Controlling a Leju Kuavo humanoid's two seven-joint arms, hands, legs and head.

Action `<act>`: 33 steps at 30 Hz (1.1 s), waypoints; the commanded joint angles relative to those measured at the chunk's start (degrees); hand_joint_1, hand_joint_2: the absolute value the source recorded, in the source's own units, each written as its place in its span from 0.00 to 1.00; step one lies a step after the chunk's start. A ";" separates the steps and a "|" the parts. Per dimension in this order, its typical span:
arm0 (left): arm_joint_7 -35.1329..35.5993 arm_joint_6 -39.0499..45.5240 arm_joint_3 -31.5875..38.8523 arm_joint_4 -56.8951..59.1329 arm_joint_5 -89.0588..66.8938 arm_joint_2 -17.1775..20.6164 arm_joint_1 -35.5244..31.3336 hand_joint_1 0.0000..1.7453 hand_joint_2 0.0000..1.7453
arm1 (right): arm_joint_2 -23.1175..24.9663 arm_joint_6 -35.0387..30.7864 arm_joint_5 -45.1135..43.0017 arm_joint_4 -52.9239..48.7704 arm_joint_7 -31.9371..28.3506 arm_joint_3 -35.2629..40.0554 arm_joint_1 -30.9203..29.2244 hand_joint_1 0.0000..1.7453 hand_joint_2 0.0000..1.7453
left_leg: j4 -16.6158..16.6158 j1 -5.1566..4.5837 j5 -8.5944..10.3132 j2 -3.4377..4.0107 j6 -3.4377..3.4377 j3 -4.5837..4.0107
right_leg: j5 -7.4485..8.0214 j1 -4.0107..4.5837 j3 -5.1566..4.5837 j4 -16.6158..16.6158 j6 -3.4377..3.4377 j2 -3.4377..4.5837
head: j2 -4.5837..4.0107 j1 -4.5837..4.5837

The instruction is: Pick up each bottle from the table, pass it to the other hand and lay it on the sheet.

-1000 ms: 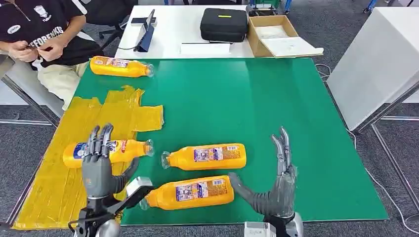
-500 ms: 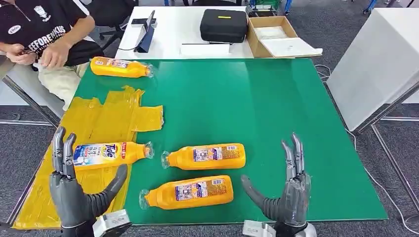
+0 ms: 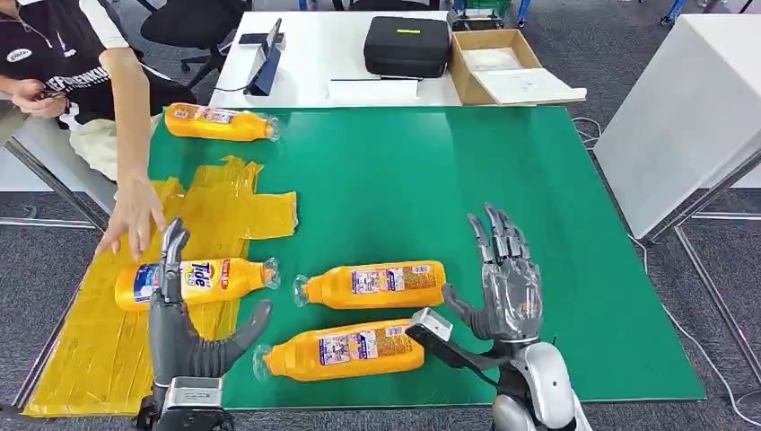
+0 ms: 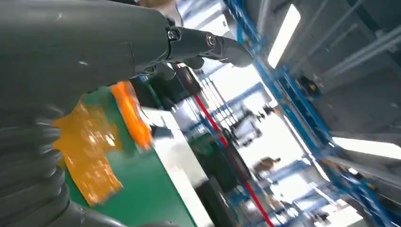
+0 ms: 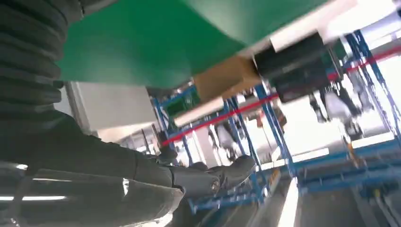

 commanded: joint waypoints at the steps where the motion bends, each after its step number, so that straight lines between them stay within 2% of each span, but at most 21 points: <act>1: -1.44 -0.83 -1.58 8.54 1.81 -0.79 -3.93 0.00 1.00 | -1.51 2.18 -1.71 15.10 -1.52 1.61 -8.39 0.00 1.00 | -0.10 0.07 0.00 0.00 -0.27 0.28 | 0.02 0.07 0.32 -0.16 -0.15 -0.07 | 0.00 0.02; 4: -1.99 -1.15 -1.96 10.06 3.25 -0.62 -5.03 0.00 1.00 | -0.64 7.94 -3.46 19.15 -2.05 3.09 -11.01 0.00 1.00 | -0.08 0.05 -0.01 0.05 -0.18 0.19 | 0.01 0.05 0.20 -0.12 -0.10 0.00 | 0.00 0.02; 9: -2.05 -0.93 -2.53 13.13 4.67 -0.45 -7.58 0.00 1.00 | 0.45 12.45 -5.20 26.61 -1.26 4.96 -14.67 0.00 1.00 | -0.11 0.07 -0.01 0.06 -0.26 0.28 | 0.02 0.07 0.29 -0.14 -0.15 -0.01 | 0.00 0.00; 14: -2.01 -0.92 -2.51 13.53 4.87 -0.35 -8.01 0.00 1.00 | 0.48 12.66 -5.42 27.71 -1.25 5.12 -15.31 0.00 1.00 | -0.07 0.05 -0.01 0.01 -0.19 0.18 | 0.00 0.05 0.20 -0.08 -0.11 -0.03 | 0.00 0.00; 15: -2.01 -0.92 -2.51 13.53 4.87 -0.35 -8.01 0.00 1.00 | 0.48 12.66 -5.42 27.71 -1.25 5.12 -15.31 0.00 1.00 | -0.09 0.13 -0.08 0.04 -0.40 0.38 | -0.04 0.13 0.43 -0.15 -0.23 -0.06 | 0.00 0.00; 16: -2.00 -0.86 -2.60 13.39 4.95 -0.29 -7.88 0.00 1.00 | 0.42 12.79 -5.64 28.02 -1.21 5.23 -15.51 0.00 1.00 | -0.06 0.06 -0.04 0.04 -0.22 0.20 | -0.02 0.06 0.22 -0.08 -0.12 -0.01 | 0.00 -0.02; 21: -1.88 -0.29 -2.58 14.79 5.83 -0.04 -8.89 0.00 1.00 | 1.85 14.31 -8.46 33.59 -1.74 5.66 -18.59 0.00 1.00 | -0.07 0.06 -0.05 0.13 -0.26 0.24 | -0.01 0.06 0.25 -0.08 -0.15 0.07 | 0.00 0.00; 25: -1.88 1.51 -2.91 14.52 5.52 0.24 -9.06 0.00 1.00 | 3.33 12.31 -10.66 37.92 -0.05 6.24 -21.55 0.00 1.00 | -0.03 0.09 -0.04 0.13 -0.29 0.21 | 0.01 0.09 0.23 -0.06 -0.17 0.07 | 0.00 0.00; 33: -1.87 2.10 -3.00 15.58 5.92 0.53 -9.82 0.00 1.00 | 4.75 12.19 -10.14 42.10 -0.99 8.66 -23.80 0.00 1.00 | -0.03 0.07 -0.04 0.08 -0.23 0.18 | -0.02 0.07 0.19 -0.04 -0.14 0.03 | 0.02 0.00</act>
